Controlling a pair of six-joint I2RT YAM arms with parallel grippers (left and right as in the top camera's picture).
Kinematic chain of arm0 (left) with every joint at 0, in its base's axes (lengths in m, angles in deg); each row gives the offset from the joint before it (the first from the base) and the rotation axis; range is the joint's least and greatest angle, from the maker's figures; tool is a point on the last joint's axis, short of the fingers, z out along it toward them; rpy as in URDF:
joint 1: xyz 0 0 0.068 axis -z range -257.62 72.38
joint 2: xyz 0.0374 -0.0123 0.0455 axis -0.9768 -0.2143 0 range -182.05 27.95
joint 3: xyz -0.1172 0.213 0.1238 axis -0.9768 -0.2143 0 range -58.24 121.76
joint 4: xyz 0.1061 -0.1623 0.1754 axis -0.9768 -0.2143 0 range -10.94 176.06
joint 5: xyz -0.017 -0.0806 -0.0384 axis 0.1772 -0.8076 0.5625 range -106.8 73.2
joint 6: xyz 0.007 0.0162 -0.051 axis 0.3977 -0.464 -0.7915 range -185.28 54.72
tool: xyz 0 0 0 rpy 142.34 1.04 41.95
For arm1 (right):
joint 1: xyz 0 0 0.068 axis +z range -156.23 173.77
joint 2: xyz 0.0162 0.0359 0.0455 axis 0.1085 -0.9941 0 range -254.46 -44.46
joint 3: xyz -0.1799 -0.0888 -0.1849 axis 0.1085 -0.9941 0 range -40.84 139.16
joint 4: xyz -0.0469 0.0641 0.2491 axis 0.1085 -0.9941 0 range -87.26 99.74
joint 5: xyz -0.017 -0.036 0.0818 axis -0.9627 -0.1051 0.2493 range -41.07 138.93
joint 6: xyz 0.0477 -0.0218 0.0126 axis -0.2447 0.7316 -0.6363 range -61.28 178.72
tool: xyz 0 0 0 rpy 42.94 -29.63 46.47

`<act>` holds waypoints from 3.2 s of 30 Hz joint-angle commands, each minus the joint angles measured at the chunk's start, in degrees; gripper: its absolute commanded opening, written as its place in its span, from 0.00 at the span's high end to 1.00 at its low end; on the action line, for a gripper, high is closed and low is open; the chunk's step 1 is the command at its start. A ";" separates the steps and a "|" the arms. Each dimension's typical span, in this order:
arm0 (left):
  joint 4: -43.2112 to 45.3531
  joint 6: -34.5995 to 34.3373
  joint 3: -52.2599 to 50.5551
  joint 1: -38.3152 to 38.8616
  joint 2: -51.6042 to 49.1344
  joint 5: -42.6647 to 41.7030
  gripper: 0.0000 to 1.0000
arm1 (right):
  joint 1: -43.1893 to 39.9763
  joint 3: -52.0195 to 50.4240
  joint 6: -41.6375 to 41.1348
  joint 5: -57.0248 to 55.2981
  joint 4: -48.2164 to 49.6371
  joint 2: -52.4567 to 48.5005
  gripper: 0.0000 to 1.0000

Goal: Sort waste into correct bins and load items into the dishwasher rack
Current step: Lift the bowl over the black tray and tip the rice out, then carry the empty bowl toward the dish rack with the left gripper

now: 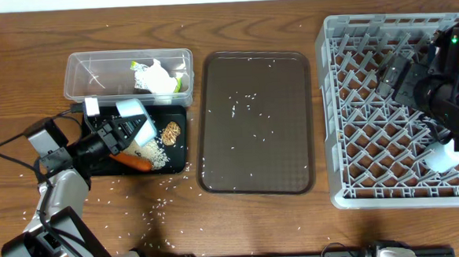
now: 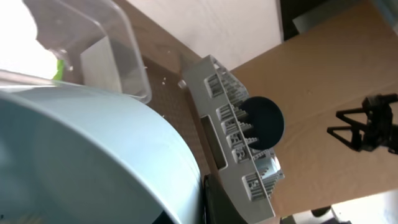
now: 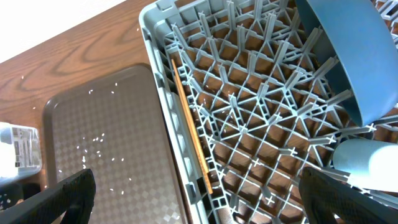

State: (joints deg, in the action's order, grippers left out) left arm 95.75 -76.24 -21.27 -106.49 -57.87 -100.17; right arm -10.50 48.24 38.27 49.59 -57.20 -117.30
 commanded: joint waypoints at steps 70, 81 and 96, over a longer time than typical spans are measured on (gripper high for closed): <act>-24.81 4.61 17.86 63.87 1.01 74.64 0.94 | -0.15 0.11 -1.22 8.83 -0.94 -1.42 0.01; -22.64 3.87 22.60 67.32 -3.23 66.31 0.94 | -0.17 0.11 0.50 8.50 -1.40 -2.93 0.01; 30.01 -36.65 30.88 62.36 -13.55 45.07 0.94 | -9.42 0.17 -1.51 3.65 2.97 8.96 0.01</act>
State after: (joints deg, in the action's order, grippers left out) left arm 121.28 -98.45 8.96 -43.76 -66.74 -48.20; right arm -18.09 48.24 39.03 54.62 -53.81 -110.54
